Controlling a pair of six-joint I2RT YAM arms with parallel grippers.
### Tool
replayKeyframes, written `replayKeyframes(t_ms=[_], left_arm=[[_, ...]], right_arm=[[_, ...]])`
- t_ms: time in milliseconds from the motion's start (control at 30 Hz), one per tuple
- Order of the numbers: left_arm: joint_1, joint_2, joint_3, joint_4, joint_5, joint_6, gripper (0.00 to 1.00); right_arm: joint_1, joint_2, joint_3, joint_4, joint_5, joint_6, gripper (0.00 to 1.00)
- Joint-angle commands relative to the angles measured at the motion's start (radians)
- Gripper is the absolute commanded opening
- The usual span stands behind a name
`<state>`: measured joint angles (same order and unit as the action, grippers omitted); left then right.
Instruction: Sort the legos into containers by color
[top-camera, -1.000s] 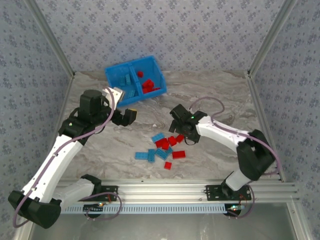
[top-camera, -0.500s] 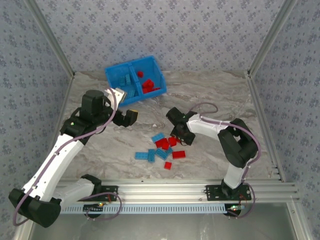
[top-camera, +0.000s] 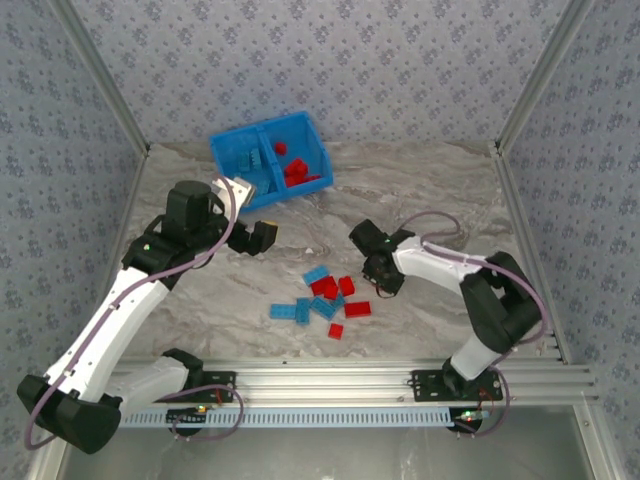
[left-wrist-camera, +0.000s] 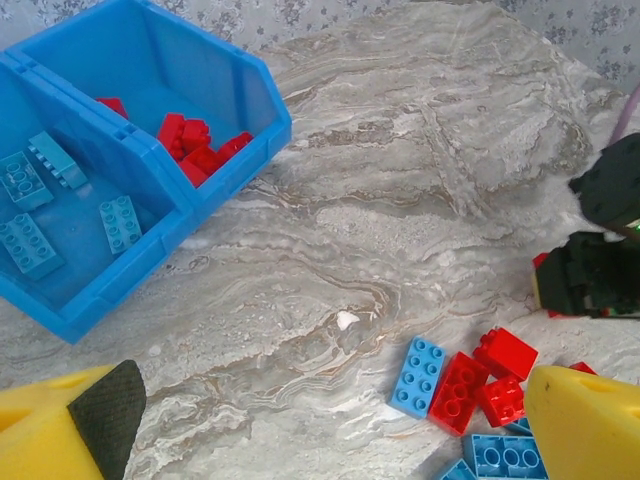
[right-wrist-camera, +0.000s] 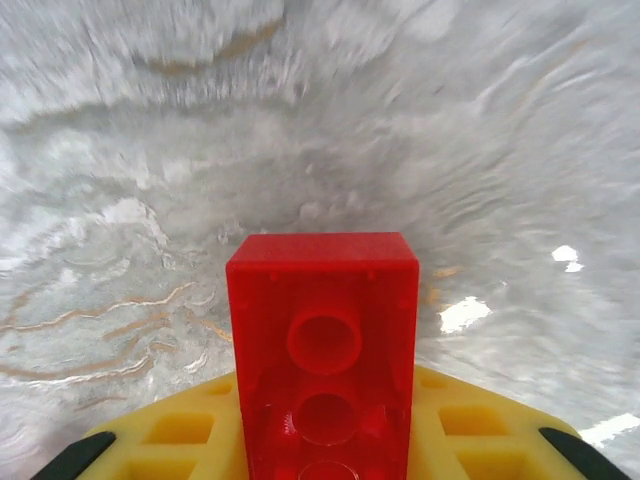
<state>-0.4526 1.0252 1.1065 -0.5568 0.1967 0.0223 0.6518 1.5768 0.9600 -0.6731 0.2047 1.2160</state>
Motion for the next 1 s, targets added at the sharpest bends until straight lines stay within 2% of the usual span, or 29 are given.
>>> replayKeyframes(t_ms=[0,67,200,367,467,567,700,867,967], left_arm=[[-0.008,0.001,0.010,-0.005,0.002,0.022,0.99],[-0.011,-0.008,0.009,-0.004,0.012,0.026,0.99],[-0.014,-0.042,-0.009,0.018,0.074,0.042,0.99],[-0.015,-0.065,-0.017,0.031,0.108,0.044,0.99],[-0.014,-0.069,-0.018,0.033,0.057,0.032,0.99],[-0.015,-0.073,-0.016,0.028,-0.101,0.010,0.99],[-0.012,-0.075,-0.006,0.003,-0.313,-0.011,0.99],[-0.009,-0.091,-0.014,0.007,-0.367,-0.013,0.99],[-0.009,-0.092,-0.016,0.009,-0.364,-0.012,0.99]], right_arm=[[-0.003,-0.143,0.003,-0.082,0.110,-0.001,0.27],[0.005,-0.218,0.020,-0.078,0.138,-0.048,0.28],[0.067,-0.333,0.088,0.029,0.177,-0.264,0.28],[0.132,-0.311,0.209,0.241,0.080,-0.548,0.32],[0.139,-0.198,0.354,0.279,0.000,-0.649,0.32],[0.140,-0.057,0.518,0.275,-0.066,-0.717,0.33],[0.120,0.171,0.754,0.240,-0.094,-0.784,0.34],[0.061,0.447,1.047,0.177,-0.125,-0.819,0.33],[0.030,0.608,1.248,0.113,-0.103,-0.841,0.33]])
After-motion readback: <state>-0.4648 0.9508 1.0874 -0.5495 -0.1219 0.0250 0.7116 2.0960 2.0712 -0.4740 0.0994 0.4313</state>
